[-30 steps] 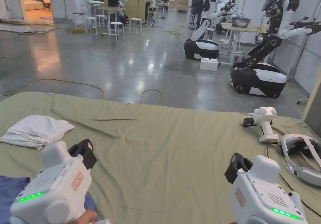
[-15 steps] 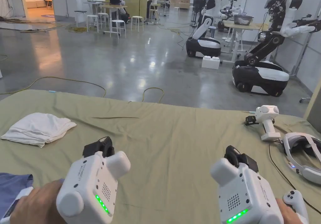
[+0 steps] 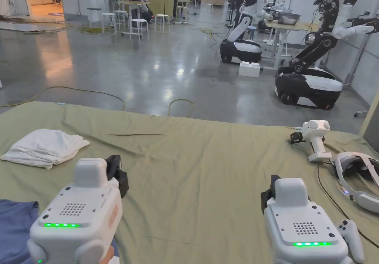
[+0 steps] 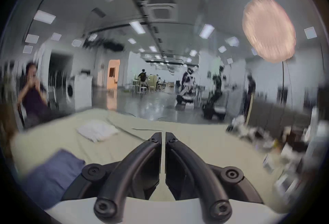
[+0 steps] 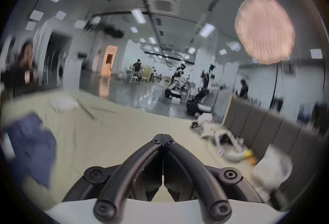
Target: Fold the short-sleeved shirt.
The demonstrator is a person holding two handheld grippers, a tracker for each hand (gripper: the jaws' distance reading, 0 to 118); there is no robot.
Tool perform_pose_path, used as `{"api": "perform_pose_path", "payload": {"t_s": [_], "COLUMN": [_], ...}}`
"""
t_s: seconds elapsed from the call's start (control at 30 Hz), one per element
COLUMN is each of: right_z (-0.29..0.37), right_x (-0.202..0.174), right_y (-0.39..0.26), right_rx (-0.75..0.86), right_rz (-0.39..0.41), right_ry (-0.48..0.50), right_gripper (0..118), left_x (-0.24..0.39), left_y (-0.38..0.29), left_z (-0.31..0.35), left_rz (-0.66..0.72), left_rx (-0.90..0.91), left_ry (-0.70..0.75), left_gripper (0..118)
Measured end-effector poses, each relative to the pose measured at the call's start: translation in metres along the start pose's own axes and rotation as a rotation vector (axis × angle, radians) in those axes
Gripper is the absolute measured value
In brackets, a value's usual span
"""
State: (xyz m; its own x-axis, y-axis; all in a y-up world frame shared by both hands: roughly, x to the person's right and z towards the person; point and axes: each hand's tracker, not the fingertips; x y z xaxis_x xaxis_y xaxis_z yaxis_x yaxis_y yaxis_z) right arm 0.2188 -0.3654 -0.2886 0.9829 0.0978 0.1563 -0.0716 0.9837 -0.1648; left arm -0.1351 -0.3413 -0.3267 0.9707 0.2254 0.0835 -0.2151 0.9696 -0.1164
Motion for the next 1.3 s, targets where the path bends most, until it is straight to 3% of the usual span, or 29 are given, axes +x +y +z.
{"api": "perform_pose_path", "payload": {"t_s": [0.07,0.2,0.27,0.43,0.73,0.83,1.0,1.07,1.13,1.17,1.3], "right_z": [-0.002,-0.006,-0.007,-0.002,0.000,-0.002,-0.003,-0.003,-0.004,-0.004,-0.005], "right_x": [0.001,0.000,0.001,-0.001,-0.007,-0.012,-0.018,-0.019,-0.020,-0.020,-0.020], "right_y": [-0.003,-0.004,-0.005,-0.007,-0.012,-0.017,-0.023,-0.024,-0.025,-0.026,-0.027], "right_rx": [-0.017,-0.066,-0.065,-0.059,-0.082,-0.097,-0.128,-0.135,-0.138,-0.140,-0.152], "right_rz": [-0.102,-0.200,-0.195,-0.150,-0.100,-0.084,-0.085,-0.086,-0.074,-0.066,-0.052], "right_ry": [-0.016,-0.055,-0.051,-0.065,-0.002,0.014,0.034,0.041,0.041,0.041,0.044], "right_gripper": [0,0,0,0,0,0,0,0,0,0,0], "left_x": [0.000,0.010,0.014,0.009,-0.077,-0.111,-0.196,-0.225,-0.255,-0.266,-0.288], "left_y": [-0.004,-0.008,-0.011,-0.015,-0.028,-0.038,-0.046,-0.054,-0.063,-0.069,-0.095], "left_z": [-0.001,-0.004,-0.005,0.002,0.004,0.013,0.011,0.009,0.002,-0.002,-0.016], "left_rz": [0.078,-0.063,-0.133,-0.158,-0.179,-0.233,-0.020,0.032,0.049,0.052,0.038], "left_rx": [0.006,-0.016,-0.030,-0.069,-0.488,-0.585,-0.729,-0.755,-0.807,-0.843,-0.967], "left_ry": [0.018,0.033,0.027,0.031,0.036,0.108,0.244,0.294,0.339,0.342,0.338], "left_gripper": [5,5,5,5,5,5,9,21,47,67,70]}}
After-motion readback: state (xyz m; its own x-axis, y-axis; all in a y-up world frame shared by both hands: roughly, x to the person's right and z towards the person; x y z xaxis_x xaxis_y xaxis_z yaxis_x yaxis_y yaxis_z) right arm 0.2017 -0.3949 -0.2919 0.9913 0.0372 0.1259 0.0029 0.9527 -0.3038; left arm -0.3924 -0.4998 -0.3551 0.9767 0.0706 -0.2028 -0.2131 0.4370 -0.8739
